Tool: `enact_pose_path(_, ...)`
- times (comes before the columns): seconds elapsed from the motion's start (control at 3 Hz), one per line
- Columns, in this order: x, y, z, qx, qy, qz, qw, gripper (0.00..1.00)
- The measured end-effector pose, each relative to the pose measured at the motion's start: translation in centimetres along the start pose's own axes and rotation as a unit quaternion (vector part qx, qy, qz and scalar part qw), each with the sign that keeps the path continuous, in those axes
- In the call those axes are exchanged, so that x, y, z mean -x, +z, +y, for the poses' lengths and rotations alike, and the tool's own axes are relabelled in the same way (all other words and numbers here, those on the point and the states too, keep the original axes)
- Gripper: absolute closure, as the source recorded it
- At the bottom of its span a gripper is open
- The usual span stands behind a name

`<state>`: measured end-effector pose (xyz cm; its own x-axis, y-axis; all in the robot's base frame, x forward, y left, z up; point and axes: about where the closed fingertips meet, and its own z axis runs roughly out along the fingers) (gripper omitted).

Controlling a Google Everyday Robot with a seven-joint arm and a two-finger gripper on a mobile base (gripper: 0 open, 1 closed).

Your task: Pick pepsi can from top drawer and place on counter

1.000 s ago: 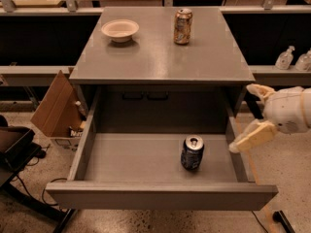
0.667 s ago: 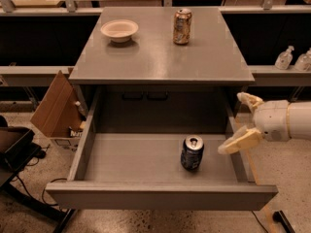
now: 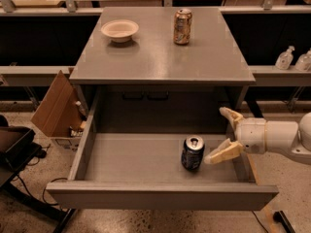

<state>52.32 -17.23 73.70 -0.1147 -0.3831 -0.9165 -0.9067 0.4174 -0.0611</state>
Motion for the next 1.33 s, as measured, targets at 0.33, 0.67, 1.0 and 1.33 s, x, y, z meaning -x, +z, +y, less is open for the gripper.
enact_pose_path(0.33, -0.3, 0.1, 0.0, 0.001, 0.002, -0.002, 1.0, 0.0)
enact_pose_path(0.67, -0.6, 0.7, 0.4, 0.023, -0.013, -0.011, 0.9996, 0.0)
enact_pose_path(1.0, -1.6, 2.0, 0.6, 0.058, -0.024, -0.019, 0.9978, 0.0)
enact_pose_path(1.33, -3.4, 4.1, 1.1, 0.096, -0.024, -0.007, 0.9951, 0.24)
